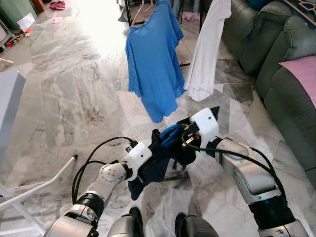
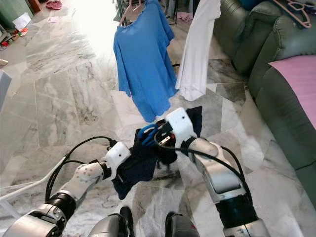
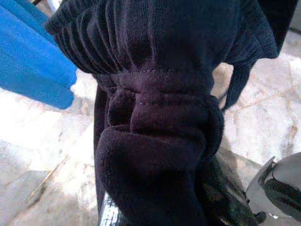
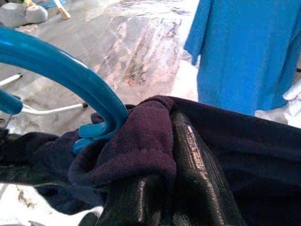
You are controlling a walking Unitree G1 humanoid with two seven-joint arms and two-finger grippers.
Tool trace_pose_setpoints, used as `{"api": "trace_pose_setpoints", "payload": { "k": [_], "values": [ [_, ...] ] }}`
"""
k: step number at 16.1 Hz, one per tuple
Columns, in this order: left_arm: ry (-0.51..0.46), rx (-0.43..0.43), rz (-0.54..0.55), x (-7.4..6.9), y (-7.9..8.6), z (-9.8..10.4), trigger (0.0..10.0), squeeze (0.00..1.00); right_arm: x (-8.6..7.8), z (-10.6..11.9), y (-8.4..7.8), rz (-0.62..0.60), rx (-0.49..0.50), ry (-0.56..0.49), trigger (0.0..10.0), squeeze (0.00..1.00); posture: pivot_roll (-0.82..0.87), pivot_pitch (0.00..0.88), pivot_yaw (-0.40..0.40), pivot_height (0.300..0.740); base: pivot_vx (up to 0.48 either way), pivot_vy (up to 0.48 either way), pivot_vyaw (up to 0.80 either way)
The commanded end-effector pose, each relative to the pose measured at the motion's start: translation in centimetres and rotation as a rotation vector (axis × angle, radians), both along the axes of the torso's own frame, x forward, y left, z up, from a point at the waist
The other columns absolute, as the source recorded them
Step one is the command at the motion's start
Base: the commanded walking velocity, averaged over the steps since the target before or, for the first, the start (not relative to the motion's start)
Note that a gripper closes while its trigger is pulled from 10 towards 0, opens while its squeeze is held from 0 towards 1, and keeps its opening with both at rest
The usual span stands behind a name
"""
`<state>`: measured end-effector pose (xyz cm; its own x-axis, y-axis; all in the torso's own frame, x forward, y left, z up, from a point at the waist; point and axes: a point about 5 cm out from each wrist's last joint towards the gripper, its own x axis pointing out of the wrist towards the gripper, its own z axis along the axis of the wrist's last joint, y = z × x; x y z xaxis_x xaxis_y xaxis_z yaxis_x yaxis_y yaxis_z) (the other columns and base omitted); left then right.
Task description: Hang hanger
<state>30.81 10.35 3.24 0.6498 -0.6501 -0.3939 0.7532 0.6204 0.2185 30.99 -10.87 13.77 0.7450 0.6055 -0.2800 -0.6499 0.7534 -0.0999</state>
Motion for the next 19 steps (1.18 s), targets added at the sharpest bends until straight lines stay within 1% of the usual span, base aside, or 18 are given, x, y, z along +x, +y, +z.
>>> {"api": "trace_pose_setpoints", "payload": {
  "k": [1, 2, 3, 4, 5, 7, 8, 9, 11, 13, 15, 17, 18, 19],
  "values": [
    [-0.078, -0.047, 0.001, 1.2, -1.1, 1.9, 0.0, 0.00, -1.8, -2.3, 2.3, 0.149, -0.038, 0.100, 10.0, 0.00, -0.18, 0.214, 0.029, 0.740, 0.000, 0.000, 0.00],
    [-0.081, -0.046, 0.006, 1.3, -1.0, 1.9, 0.0, 0.00, -1.7, -2.5, 1.8, 0.140, -0.086, 0.086, 10.0, 0.00, -0.18, 0.214, 0.029, 0.740, 0.000, 0.000, 0.00],
    [-0.085, -0.043, 0.009, 1.3, -0.9, 2.0, 0.0, 0.00, -1.5, -2.6, 1.3, 0.122, -0.107, 0.080, 10.0, 0.00, -0.18, 0.213, 0.028, 0.740, 0.000, 0.000, 0.00],
    [-0.092, -0.030, 0.012, 1.4, -0.7, 2.0, 0.0, 0.00, -1.1, -2.6, 0.3, 0.079, -0.119, 0.073, 10.0, 0.35, -0.18, 0.213, 0.028, 0.740, 0.000, 0.000, 0.00],
    [-0.092, -0.016, 0.021, 1.4, -0.4, 1.9, 0.0, 0.00, -0.8, -2.7, -0.9, 0.032, -0.139, 0.065, 10.0, 1.00, -0.18, 0.213, 0.028, 0.740, 0.000, 0.000, 0.00],
    [-0.106, 0.029, 0.019, 1.5, -0.1, 1.9, 0.0, 0.00, -1.0, -2.7, -1.8, 0.043, -0.221, 0.041, 10.0, 1.00, -0.18, 0.217, 0.033, 0.740, 0.000, 0.000, 0.00],
    [-0.106, 0.032, 0.022, 1.6, 0.0, 1.9, 0.0, 0.00, -1.3, -2.9, -2.9, 0.078, -0.335, 0.020, 10.0, 1.00, -0.18, 0.217, 0.033, 0.740, 0.000, 0.000, 0.00],
    [-0.108, 0.038, 0.025, 1.6, 0.1, 2.0, 0.0, 0.00, -1.5, -2.8, -3.1, 0.098, -0.355, 0.013, 10.0, 1.00, -0.18, 0.218, 0.040, 0.740, 0.000, 0.000, 0.00],
    [-0.113, 0.043, 0.029, 1.7, 0.4, 2.0, 0.0, 0.00, -1.9, -1.6, -3.3, 0.165, -0.309, -0.023, 10.0, 1.00, -0.18, 0.214, 0.043, 0.740, 0.000, 0.000, 0.00],
    [-0.123, 0.044, 0.030, 1.8, 0.5, 2.1, 0.0, 0.00, -2.8, -1.2, -3.7, 0.239, -0.306, -0.039, 10.0, 1.00, -0.19, 0.211, 0.045, 0.740, 0.000, 0.000, 0.00],
    [-0.127, 0.056, 0.042, 2.0, 0.9, 2.2, 0.0, 0.00, -2.9, -1.1, -4.5, 0.238, -0.345, -0.049, 10.0, 1.00, -0.19, 0.214, 0.044, 0.740, 0.000, 0.000, 0.00],
    [-0.132, 0.060, 0.050, 2.1, 1.1, 2.4, 0.0, 0.00, -2.9, -0.7, -5.0, 0.224, -0.336, -0.064, 10.0, 1.00, -0.19, 0.215, 0.042, 0.740, 0.000, 0.000, 0.00],
    [-0.133, 0.063, 0.052, 2.2, 1.1, 2.4, 0.0, 0.00, -2.9, -0.8, -5.4, 0.215, -0.351, -0.061, 10.0, 1.00, -0.19, 0.215, 0.042, 0.740, 0.000, 0.000, 0.00],
    [-0.141, 0.078, 0.048, 2.2, 1.3, 2.4, 0.0, 0.00, -3.0, -1.4, -6.4, 0.206, -0.412, -0.047, 10.0, 1.00, -0.19, 0.215, 0.042, 0.740, 0.000, 0.000, 0.00]
  ]
}}
